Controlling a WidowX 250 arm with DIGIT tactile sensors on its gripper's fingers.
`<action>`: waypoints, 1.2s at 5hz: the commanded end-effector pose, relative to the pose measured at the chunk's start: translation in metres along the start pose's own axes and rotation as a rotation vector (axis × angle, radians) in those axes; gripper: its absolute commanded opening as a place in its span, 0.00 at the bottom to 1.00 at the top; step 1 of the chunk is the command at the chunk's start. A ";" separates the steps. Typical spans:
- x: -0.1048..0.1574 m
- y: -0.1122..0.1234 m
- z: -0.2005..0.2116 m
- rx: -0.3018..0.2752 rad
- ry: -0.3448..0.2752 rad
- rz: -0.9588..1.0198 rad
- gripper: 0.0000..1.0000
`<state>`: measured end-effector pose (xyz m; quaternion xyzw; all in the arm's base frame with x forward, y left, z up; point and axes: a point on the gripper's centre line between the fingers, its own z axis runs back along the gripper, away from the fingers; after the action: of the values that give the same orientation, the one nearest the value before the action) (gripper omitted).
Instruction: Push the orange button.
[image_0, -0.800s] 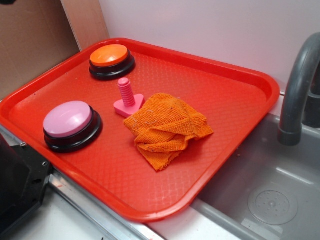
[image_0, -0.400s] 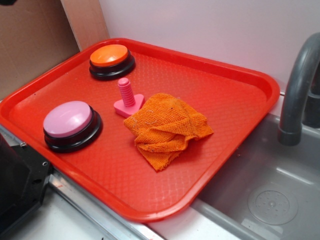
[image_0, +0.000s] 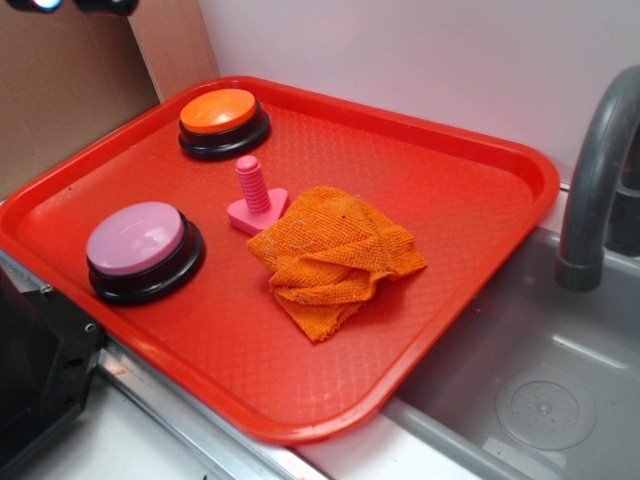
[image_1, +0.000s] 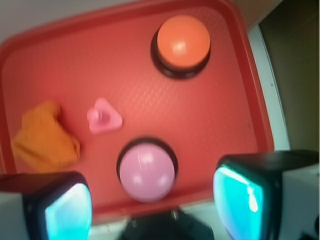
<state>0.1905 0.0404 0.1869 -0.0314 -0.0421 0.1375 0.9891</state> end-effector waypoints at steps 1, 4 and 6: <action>0.029 0.025 0.002 0.036 -0.169 0.150 1.00; 0.052 0.046 -0.029 0.054 -0.154 0.239 1.00; 0.085 0.050 -0.089 0.067 -0.099 0.208 1.00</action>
<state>0.2579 0.1010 0.0790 0.0006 -0.0425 0.2437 0.9689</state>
